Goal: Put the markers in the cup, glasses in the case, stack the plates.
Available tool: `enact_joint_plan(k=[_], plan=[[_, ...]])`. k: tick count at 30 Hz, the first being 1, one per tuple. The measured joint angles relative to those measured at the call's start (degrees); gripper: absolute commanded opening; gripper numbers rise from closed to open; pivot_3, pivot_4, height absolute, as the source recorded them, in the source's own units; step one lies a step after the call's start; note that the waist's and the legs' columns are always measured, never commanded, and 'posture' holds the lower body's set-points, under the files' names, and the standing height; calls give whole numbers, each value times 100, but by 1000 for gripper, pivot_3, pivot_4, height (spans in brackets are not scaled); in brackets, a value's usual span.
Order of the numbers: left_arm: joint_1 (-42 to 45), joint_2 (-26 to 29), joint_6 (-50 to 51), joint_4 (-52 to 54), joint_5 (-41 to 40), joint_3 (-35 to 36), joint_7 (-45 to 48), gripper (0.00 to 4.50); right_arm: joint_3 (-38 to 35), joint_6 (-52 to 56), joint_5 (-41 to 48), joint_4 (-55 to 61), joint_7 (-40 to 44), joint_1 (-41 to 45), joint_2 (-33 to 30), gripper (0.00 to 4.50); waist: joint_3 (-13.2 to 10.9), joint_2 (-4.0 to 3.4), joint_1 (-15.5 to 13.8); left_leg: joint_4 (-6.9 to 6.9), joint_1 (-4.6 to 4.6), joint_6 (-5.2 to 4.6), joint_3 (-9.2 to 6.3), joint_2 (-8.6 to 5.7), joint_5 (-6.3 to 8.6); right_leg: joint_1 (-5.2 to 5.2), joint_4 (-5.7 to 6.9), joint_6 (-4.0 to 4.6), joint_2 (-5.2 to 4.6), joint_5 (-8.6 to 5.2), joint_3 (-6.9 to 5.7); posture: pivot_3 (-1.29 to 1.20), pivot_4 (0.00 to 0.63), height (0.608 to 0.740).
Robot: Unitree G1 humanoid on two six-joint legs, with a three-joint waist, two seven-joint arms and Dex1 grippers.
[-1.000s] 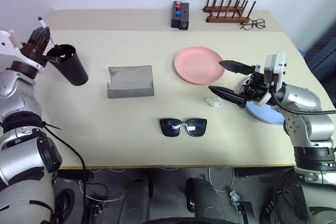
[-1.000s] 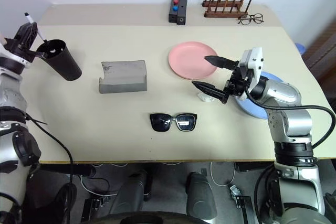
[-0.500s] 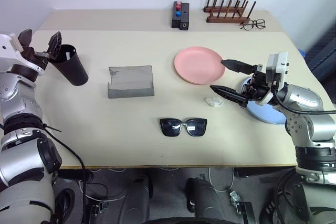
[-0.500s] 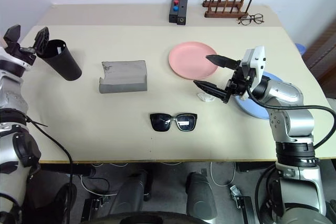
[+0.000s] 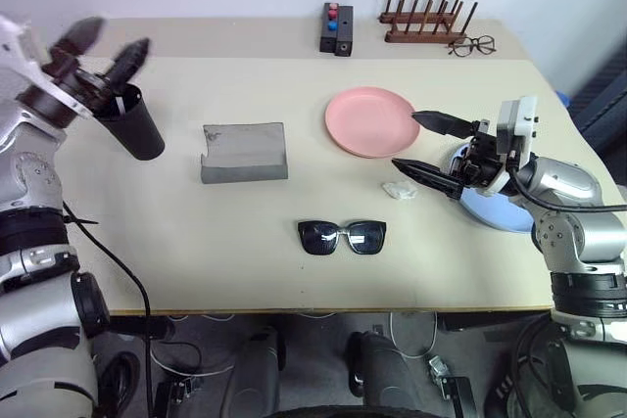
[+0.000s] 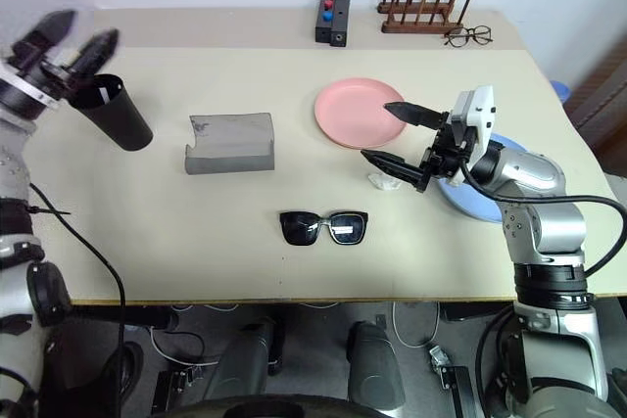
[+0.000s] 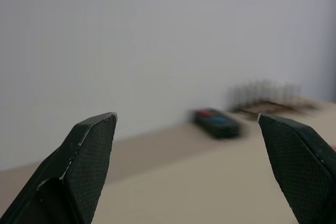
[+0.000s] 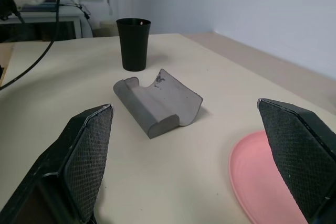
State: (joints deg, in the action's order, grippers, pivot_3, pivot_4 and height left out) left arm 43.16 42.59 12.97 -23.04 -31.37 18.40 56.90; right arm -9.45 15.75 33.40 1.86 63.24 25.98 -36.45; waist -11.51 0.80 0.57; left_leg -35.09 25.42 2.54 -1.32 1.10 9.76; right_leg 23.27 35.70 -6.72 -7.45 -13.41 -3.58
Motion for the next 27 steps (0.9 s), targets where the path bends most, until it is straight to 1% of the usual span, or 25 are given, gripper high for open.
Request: enact_joint_plan(k=[2,5,8,11,17,22,27], plan=[[-36,-75,521,381,-156,-274,175,4472,2,-10,1,-9,63,6,0,4500,0,0,-2,-3,0,0,-1,0,0,0,1,1,1,0,0,0,150,740],[-15,-111,888,526,-115,-700,351,4472,-8,-50,19,-8,157,5,-1,4500,0,0,4,-3,-3,-1,-1,0,0,0,3,1,1,-1,2,0,150,740],[16,-229,788,376,211,-1101,537,4472,-62,-65,96,22,187,-16,-4,4500,0,0,6,-2,-3,-1,-1,0,0,2,4,1,2,-1,2,0,150,740],[217,-393,446,-132,620,-1415,640,4472,-174,-12,269,149,166,-86,-7,4500,0,0,-5,-3,-1,-1,-1,0,-1,3,5,1,2,-1,1,0,150,740],[423,-689,-150,-1054,1361,-2024,1090,4472,-218,-21,277,263,61,-320,-12,4500,0,0,-11,-5,1,-1,0,0,-1,3,3,1,2,-1,2,0,150,740],[732,-722,-378,-1885,2025,-2607,1453,4472,-243,-35,274,306,-10,-405,-22,4500,0,0,-6,-5,1,-1,-1,0,0,4,3,1,2,-1,1,0,150,740],[993,-915,-738,-2711,2494,-2738,1384,4472,-246,-50,267,377,-99,-470,-21,4500,0,0,-11,-5,5,-2,-1,0,0,7,2,0,2,-1,1,0,150,740]])
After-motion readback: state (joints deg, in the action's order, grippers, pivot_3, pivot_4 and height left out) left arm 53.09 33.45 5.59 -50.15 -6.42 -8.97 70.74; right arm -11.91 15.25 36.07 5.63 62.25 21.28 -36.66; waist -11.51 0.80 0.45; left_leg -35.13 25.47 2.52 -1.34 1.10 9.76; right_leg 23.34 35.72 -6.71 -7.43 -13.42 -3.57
